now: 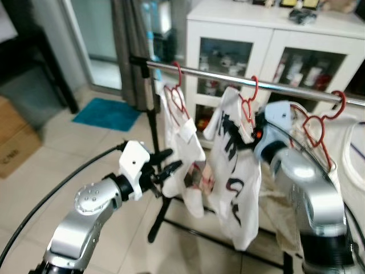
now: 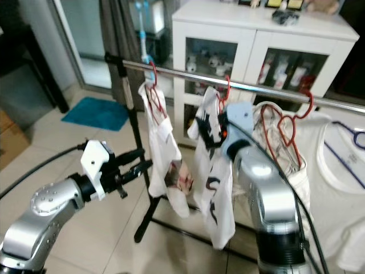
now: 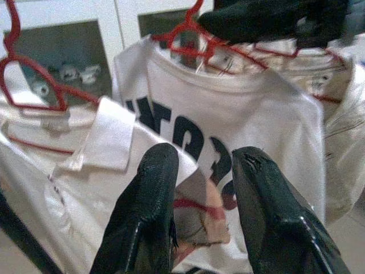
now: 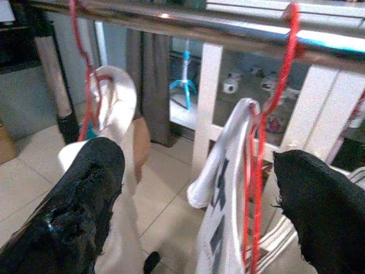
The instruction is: Hang hanger
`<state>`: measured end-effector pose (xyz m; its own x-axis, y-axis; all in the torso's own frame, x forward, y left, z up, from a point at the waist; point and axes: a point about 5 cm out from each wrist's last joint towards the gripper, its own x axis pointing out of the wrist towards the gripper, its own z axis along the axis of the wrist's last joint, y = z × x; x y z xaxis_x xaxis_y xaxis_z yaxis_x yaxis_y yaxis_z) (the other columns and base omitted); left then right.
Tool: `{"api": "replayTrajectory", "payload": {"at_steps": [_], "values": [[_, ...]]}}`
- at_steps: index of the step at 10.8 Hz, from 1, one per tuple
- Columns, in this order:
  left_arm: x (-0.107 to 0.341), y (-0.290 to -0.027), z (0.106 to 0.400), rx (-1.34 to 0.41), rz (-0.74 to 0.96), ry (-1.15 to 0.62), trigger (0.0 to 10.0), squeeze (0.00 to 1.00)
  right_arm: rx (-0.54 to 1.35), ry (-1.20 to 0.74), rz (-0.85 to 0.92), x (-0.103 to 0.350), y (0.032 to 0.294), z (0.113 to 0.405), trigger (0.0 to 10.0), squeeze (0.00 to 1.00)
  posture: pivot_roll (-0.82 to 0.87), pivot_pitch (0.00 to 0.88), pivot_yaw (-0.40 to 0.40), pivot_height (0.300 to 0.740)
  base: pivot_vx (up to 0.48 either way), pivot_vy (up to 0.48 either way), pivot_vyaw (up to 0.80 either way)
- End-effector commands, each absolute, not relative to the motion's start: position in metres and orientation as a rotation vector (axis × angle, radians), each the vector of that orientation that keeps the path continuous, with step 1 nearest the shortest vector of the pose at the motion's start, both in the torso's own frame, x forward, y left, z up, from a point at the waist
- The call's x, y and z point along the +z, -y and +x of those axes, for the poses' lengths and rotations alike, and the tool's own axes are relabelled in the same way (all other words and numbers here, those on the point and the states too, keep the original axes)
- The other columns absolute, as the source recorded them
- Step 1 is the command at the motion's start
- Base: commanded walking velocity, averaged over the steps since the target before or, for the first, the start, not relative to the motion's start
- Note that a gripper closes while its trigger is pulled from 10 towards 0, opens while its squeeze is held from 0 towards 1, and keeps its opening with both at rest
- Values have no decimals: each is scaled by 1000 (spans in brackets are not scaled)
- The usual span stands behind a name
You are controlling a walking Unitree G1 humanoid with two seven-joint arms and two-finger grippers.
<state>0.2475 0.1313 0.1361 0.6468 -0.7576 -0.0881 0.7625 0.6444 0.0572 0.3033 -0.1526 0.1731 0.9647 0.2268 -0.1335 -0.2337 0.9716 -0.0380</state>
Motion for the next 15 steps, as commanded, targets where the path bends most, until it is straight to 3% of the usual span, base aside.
{"api": "replayTrajectory", "payload": {"at_steps": [1,2,3,4,5,6,7,8,15], "values": [[140,-132,248,-885,97,-58,10000,0,207,-144,-68,176,156,308,10000,1000,-21,0,21,740,0,0,0],[140,-132,247,-914,98,-68,10000,0,166,-161,-111,178,162,318,10000,1000,-21,0,25,740,0,0,0],[141,-131,245,-955,102,-80,10000,0,146,-212,-91,178,170,331,10000,220,-21,0,26,740,0,0,0],[142,-130,245,-969,106,-82,10000,0,128,-250,-88,175,176,338,10000,0,-18,0,24,740,0,0,0],[143,-130,245,-980,111,-80,10000,0,77,-276,-80,173,187,347,10000,0,-15,0,21,740,0,0,0],[145,-128,246,-996,118,-82,10000,0,33,-287,-38,173,197,357,9216,0,-11,0,19,740,0,0,0],[145,-128,245,-1001,116,-84,10000,0,30,-301,-1,173,199,360,1843,0,-11,0,19,740,0,0,0],[145,-128,245,-1005,116,-86,10000,0,33,-317,16,171,201,362,0,0,-11,0,20,740,0,0,0],[146,-128,245,-1021,118,-91,10000,0,49,-334,46,165,204,368,0,0,-12,0,24,740,0,0,0]]}}
